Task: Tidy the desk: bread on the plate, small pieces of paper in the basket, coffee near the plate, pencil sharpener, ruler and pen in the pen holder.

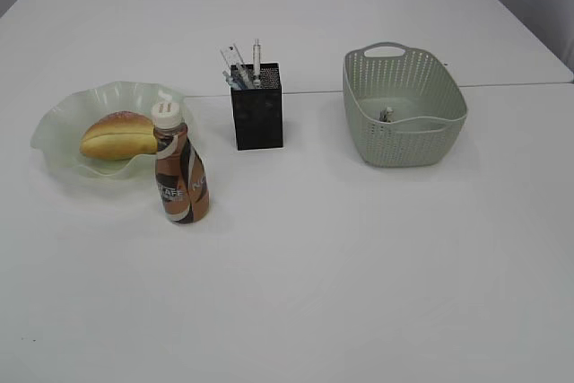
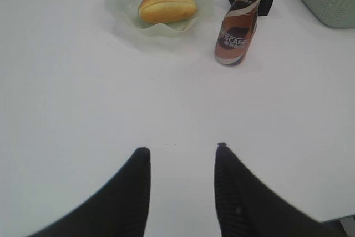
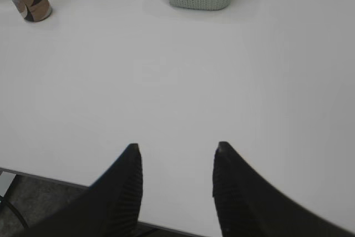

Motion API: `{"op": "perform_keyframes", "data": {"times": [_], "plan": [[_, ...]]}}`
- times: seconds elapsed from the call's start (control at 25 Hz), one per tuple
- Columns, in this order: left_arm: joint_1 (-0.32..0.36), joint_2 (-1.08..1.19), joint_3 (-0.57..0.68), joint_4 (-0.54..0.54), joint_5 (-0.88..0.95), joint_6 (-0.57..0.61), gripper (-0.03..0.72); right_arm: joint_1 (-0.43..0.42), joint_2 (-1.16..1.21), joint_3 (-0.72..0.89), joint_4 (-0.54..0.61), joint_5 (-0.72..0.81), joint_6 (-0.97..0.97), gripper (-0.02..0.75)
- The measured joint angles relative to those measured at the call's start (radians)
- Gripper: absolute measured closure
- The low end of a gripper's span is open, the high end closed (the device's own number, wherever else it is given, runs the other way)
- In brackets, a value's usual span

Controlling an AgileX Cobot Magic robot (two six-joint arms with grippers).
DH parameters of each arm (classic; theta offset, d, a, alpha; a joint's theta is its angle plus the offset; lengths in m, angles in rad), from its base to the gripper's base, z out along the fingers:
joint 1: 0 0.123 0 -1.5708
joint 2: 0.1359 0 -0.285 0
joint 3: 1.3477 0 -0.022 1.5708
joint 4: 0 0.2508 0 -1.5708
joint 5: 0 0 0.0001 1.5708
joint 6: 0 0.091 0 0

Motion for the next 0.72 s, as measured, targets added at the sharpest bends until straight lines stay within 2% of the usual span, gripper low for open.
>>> {"op": "perform_keyframes", "data": {"times": [0.72], "plan": [[0.006,0.000,0.000,0.000,0.000,0.002,0.445,0.000,0.000,0.000,0.000,0.000,0.000,0.425]]}}
